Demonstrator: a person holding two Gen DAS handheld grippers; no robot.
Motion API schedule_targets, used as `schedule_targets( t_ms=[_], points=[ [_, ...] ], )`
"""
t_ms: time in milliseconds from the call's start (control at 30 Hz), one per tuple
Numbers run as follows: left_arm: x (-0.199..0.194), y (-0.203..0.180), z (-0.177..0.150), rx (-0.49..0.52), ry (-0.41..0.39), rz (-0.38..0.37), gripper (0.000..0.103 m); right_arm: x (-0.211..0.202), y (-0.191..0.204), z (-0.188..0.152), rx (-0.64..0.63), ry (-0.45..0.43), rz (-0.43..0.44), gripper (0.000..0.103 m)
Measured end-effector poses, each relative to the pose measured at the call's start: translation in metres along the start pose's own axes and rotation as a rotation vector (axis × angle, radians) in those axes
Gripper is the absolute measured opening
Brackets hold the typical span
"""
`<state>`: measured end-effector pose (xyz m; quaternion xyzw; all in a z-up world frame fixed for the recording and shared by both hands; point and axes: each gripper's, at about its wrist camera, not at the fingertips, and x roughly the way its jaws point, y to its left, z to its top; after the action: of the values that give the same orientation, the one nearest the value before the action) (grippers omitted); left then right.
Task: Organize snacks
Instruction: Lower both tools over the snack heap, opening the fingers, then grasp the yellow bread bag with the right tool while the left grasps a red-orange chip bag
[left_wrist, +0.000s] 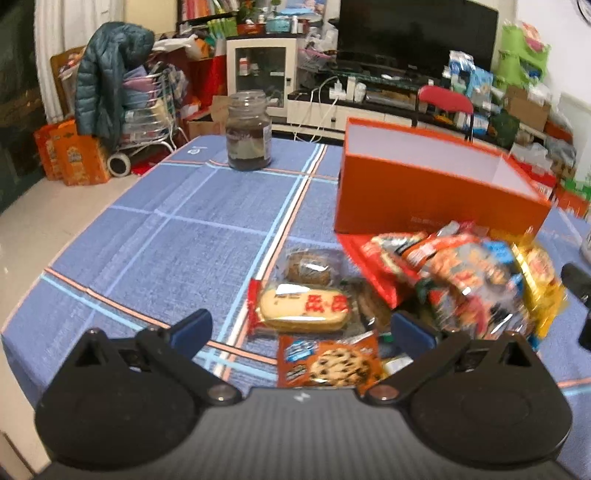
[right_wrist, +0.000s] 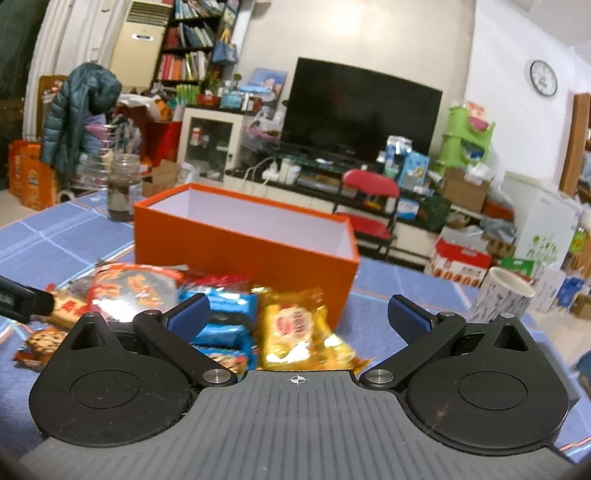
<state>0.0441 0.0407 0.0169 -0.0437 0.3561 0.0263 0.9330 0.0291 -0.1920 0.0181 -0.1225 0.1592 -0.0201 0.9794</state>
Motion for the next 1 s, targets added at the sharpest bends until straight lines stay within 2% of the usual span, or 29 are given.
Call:
schedule_targets(
  t_ms=[100,233,400,567,767,1000],
  points=[
    [-0.007,-0.005,0.006,-0.039,-0.022,-0.035,0.102,0.010,-0.009,0.002,0.004,0.000,0.017,0.088],
    [-0.010,-0.018,0.012,-0.049,-0.053,-0.036,0.102,0.029,-0.019,0.000,0.009,0.005,0.026,0.088],
    [0.001,-0.038,0.011,-0.073,-0.021,-0.047,0.102,0.054,-0.025,-0.011,0.016,0.062,0.044,0.086],
    [0.010,-0.062,0.008,-0.060,-0.028,-0.026,0.102,0.067,-0.022,-0.023,-0.011,0.074,0.073,0.084],
    [0.024,-0.090,0.013,-0.131,-0.025,0.004,0.102,0.078,-0.017,-0.039,-0.008,0.097,0.099,0.083],
    [0.038,-0.112,0.006,-0.109,0.016,0.003,0.102,0.094,-0.019,-0.042,0.013,0.125,0.136,0.071]
  ],
)
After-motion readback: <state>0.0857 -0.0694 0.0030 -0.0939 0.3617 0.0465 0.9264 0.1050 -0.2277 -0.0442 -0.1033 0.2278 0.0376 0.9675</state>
